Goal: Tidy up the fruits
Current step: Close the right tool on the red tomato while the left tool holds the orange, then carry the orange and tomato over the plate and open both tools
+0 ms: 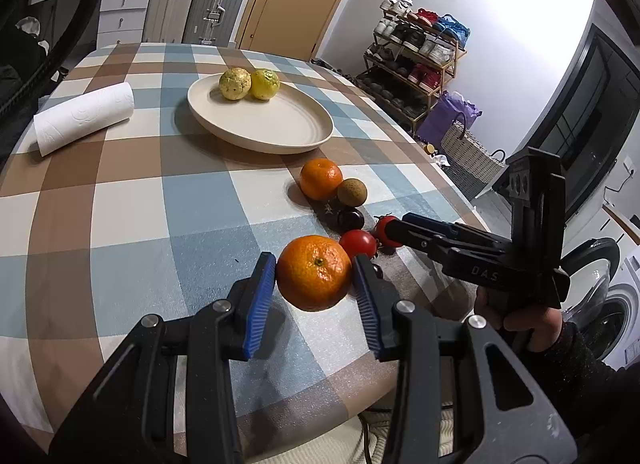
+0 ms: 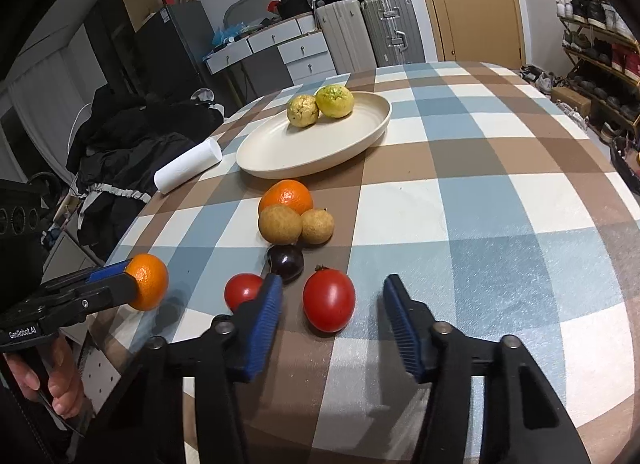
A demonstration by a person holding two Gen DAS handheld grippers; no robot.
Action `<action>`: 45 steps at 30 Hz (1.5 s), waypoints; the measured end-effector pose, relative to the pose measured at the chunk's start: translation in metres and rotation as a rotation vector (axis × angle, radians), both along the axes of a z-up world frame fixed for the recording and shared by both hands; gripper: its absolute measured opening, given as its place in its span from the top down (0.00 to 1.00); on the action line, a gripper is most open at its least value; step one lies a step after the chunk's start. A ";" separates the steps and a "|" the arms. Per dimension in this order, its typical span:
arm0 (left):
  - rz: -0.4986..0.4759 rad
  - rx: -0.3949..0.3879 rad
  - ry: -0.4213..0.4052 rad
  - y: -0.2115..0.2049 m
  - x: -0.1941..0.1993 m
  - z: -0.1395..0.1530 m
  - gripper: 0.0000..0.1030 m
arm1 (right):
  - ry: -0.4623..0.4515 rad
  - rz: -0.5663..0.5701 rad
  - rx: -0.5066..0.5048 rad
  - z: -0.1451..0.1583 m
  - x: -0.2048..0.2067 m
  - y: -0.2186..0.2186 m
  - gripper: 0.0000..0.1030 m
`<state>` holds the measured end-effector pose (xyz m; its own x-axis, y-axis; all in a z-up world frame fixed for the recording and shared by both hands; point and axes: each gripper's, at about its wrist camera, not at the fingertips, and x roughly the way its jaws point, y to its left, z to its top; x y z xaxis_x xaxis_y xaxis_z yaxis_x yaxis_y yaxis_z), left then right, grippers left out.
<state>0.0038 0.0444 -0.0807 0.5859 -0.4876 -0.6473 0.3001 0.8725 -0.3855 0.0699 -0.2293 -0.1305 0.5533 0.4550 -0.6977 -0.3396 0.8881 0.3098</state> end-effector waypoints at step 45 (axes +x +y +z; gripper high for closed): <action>0.161 0.017 -0.014 0.028 0.179 0.052 0.64 | -0.103 0.068 0.097 0.075 0.126 -0.004 0.73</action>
<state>0.1826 0.0721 -0.0283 0.6648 -0.3755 -0.6458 0.1610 0.9162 -0.3671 0.1959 -0.2333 -0.0554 0.5852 0.5567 -0.5897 -0.4328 0.8293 0.3534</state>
